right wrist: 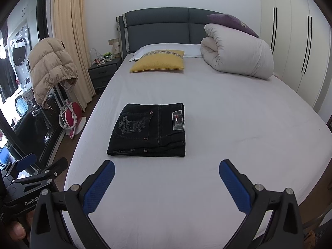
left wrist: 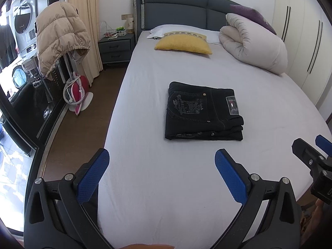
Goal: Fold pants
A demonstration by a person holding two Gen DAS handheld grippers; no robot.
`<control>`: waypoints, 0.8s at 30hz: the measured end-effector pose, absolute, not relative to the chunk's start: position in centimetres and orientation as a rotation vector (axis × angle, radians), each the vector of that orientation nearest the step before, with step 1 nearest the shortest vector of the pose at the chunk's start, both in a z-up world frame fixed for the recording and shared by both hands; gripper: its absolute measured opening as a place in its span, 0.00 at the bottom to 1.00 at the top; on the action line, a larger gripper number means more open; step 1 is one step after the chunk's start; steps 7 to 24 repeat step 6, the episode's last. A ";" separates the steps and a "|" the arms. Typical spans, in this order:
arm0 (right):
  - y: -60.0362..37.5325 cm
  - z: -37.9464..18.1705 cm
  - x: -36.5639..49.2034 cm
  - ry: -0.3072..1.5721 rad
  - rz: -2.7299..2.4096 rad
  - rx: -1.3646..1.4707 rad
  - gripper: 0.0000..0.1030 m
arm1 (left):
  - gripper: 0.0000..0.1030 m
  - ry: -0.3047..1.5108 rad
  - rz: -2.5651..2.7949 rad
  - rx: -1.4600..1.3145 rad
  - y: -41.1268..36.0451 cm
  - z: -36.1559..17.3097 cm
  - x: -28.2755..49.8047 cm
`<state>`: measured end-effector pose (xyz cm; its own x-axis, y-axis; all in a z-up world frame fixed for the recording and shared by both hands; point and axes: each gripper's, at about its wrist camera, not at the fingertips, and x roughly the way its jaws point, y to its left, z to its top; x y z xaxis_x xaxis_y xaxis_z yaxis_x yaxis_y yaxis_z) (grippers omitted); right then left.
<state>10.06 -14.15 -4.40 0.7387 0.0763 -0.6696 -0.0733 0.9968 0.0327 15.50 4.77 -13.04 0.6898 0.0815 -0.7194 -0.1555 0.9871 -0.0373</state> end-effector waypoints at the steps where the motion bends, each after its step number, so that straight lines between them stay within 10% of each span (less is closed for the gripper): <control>1: -14.2 -4.4 10.1 0.737 0.083 0.004 1.00 | 1.00 0.801 0.130 -0.100 4.8 -13.1 15.6; 24: -14.3 -4.7 10.1 0.745 0.085 0.002 1.00 | 1.00 0.801 0.138 -0.099 5.1 -13.4 15.9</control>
